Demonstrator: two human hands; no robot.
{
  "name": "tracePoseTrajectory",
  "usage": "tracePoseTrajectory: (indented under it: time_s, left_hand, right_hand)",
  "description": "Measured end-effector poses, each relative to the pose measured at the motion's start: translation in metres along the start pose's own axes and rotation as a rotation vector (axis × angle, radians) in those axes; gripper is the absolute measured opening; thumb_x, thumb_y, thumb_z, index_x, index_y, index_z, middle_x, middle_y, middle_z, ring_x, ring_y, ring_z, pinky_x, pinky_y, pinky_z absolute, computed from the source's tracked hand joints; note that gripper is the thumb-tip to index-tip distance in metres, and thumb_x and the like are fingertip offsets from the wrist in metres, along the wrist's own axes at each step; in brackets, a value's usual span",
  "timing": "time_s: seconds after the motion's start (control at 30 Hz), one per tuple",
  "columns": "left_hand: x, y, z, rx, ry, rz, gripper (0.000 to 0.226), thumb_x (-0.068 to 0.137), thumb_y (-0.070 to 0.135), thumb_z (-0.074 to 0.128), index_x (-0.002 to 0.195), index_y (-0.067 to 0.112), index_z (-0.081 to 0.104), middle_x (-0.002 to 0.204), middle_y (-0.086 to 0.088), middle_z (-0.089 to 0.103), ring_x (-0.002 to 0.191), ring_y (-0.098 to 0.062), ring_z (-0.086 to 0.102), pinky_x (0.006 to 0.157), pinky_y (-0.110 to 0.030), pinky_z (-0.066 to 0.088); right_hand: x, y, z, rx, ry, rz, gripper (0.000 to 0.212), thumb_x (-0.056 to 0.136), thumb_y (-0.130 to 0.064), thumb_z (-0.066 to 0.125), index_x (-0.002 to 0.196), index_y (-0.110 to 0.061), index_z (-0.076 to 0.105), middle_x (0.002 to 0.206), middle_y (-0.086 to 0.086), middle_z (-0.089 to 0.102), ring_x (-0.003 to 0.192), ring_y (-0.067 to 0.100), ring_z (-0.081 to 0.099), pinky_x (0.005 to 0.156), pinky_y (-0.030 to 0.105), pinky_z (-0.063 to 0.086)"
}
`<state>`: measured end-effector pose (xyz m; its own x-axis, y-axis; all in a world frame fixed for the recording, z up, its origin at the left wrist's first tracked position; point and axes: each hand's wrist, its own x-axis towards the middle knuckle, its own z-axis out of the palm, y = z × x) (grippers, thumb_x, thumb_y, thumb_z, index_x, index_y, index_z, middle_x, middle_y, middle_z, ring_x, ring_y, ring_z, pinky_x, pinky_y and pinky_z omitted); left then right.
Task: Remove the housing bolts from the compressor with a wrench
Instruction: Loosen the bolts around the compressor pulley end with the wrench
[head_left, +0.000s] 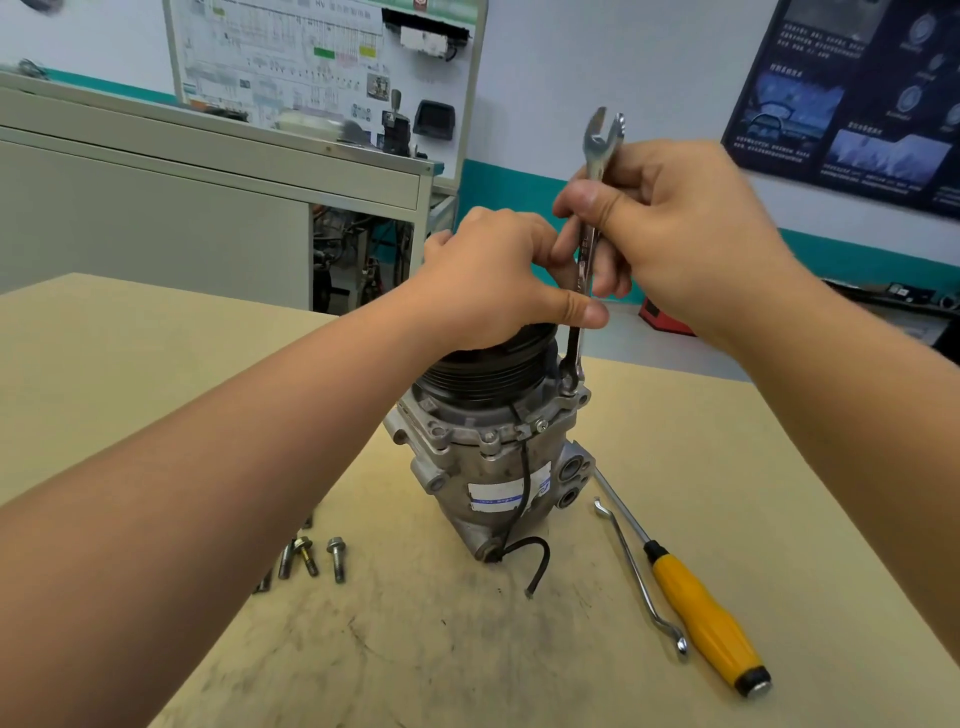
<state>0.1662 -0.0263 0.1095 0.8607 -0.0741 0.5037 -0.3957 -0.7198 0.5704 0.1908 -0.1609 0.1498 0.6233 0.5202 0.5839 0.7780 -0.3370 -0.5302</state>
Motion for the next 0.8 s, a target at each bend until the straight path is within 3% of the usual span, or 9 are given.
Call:
tracePoseTrajectory:
  time_s: [0.17,0.27,0.4,0.47,0.6,0.7,0.8]
  left_hand:
    - [-0.006,0.001,0.000,-0.022,0.053,-0.062,0.029,0.072,0.041,0.076,0.058,0.026,0.056,0.084,0.007,0.071,0.100,-0.017,0.061,0.101,-0.047,0.039]
    - [-0.009,0.003,-0.004,0.002,0.057,-0.091,0.032,0.070,0.042,0.078,0.054,0.025,0.055,0.074,0.010,0.067,0.090,-0.015,0.061,0.099,-0.048,0.040]
    - [-0.012,0.006,-0.002,0.031,0.056,-0.106,0.029,0.071,0.043,0.076,0.057,0.027,0.056,0.072,0.015,0.062,0.091,-0.012,0.057,0.102,-0.047,0.037]
    - [-0.014,0.007,-0.001,0.051,0.029,-0.083,0.029,0.072,0.044,0.076,0.054,0.034,0.054,0.075,0.018,0.060,0.102,-0.014,0.051,0.105,-0.050,0.033]
    - [-0.016,0.010,-0.002,0.070,-0.052,-0.003,0.015,0.069,0.050,0.076,0.071,0.038,0.066,0.090,0.020,0.063,0.113,-0.013,0.046,0.109,-0.051,0.028]
    - [-0.015,0.012,-0.005,0.020,-0.062,0.053,0.015,0.067,0.049,0.076,0.068,0.045,0.062,0.095,0.021,0.061,0.117,-0.017,0.047,0.109,-0.051,0.028]
    - [-0.011,0.014,-0.008,-0.017,-0.048,0.075,0.030,0.061,0.055,0.072,0.081,0.033,0.073,0.103,0.017,0.062,0.120,-0.021,0.048,0.110,-0.049,0.028]
  right_hand:
    - [0.000,-0.005,0.007,0.053,-0.047,-0.054,0.022,0.097,-0.008,0.048,0.081,-0.022,0.054,0.069,0.029,0.064,0.034,0.018,0.052,0.039,0.020,0.040]
    - [-0.002,-0.010,0.009,0.098,-0.112,-0.076,0.020,0.097,-0.007,0.047,0.083,-0.019,0.052,0.062,0.016,0.062,0.034,0.012,0.049,0.040,0.019,0.038]
    - [-0.011,-0.013,0.008,0.140,-0.167,-0.076,0.024,0.099,-0.011,0.044,0.078,-0.020,0.050,0.056,-0.003,0.053,0.040,0.001,0.040,0.043,0.011,0.034]
    - [-0.018,-0.012,0.008,0.144,-0.174,-0.066,0.025,0.099,-0.020,0.044,0.075,-0.022,0.048,0.055,-0.007,0.049,0.043,0.000,0.039,0.044,0.009,0.032]
    - [-0.026,-0.008,0.003,0.108,-0.145,-0.048,0.025,0.095,-0.029,0.042,0.073,-0.019,0.044,0.061,0.002,0.046,0.044,0.003,0.039,0.046,0.012,0.033]
    - [-0.026,-0.011,-0.001,0.110,-0.101,-0.086,0.025,0.093,-0.033,0.043,0.073,-0.019,0.044,0.059,0.000,0.046,0.043,0.003,0.040,0.046,0.013,0.033]
    - [-0.021,-0.013,-0.005,0.031,-0.061,-0.144,0.028,0.098,-0.030,0.043,0.072,-0.021,0.045,0.059,-0.001,0.047,0.043,0.003,0.041,0.048,0.016,0.035]
